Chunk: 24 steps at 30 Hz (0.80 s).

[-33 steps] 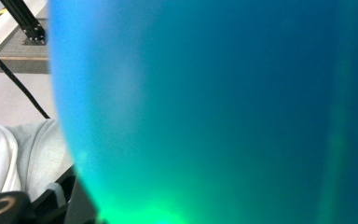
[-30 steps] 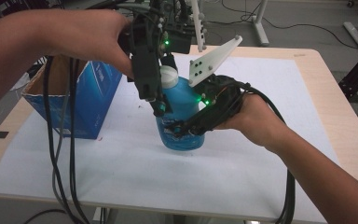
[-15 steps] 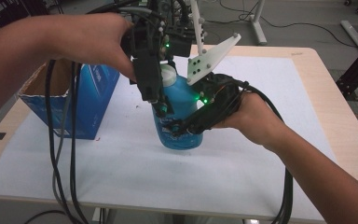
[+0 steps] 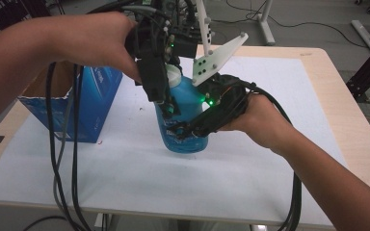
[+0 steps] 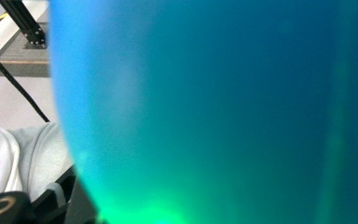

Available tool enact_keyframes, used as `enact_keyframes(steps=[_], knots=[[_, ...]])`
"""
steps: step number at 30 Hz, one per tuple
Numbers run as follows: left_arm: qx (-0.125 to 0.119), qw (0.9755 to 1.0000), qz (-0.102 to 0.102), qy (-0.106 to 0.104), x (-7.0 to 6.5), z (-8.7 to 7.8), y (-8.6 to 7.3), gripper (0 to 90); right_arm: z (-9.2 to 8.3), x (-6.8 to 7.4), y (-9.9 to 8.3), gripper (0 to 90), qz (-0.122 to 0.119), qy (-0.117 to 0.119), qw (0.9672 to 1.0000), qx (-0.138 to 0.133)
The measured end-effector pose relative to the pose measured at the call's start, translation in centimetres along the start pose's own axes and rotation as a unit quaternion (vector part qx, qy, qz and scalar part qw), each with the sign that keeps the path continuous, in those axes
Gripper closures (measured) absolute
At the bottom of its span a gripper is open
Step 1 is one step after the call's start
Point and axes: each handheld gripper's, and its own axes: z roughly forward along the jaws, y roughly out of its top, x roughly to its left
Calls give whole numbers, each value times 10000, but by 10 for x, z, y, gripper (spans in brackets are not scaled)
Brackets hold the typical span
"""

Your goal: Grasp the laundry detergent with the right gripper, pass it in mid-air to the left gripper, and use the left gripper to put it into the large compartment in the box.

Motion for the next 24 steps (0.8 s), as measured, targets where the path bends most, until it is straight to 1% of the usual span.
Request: enact_keyframes(steps=[5, 10, 15, 20, 22, 23, 24], knots=[[10, 10000, 15, -10, 0, 0, 0, 308, 1, 0, 0, 453, -12, 0, 10000, -12], [29, 10000, 66, -59, -1, 0, 0, 348, 1, 0, 0, 453, -5, 17, 10000, 7], [63, 9999, 58, -122, -2, 1, 0, 368, 2, 1, 0, 453, -10, 53, 10000, 28], [28, 9999, 102, -84, -3, 0, 0, 370, 2, 1, 0, 453, -1, 57, 10000, 8], [24, 9999, 90, -67, -3, 0, 0, 371, 2, 1, 0, 452, -22, 47, 10000, -16], [66, 9999, 43, -92, -4, -2, 1, 372, 1, 0, 0, 451, -45, 65, 10000, -39], [87, 9999, 40, -118, -4, -3, 2, 373, 1, 1, 1, 449, -24, 98, 9999, -52]])
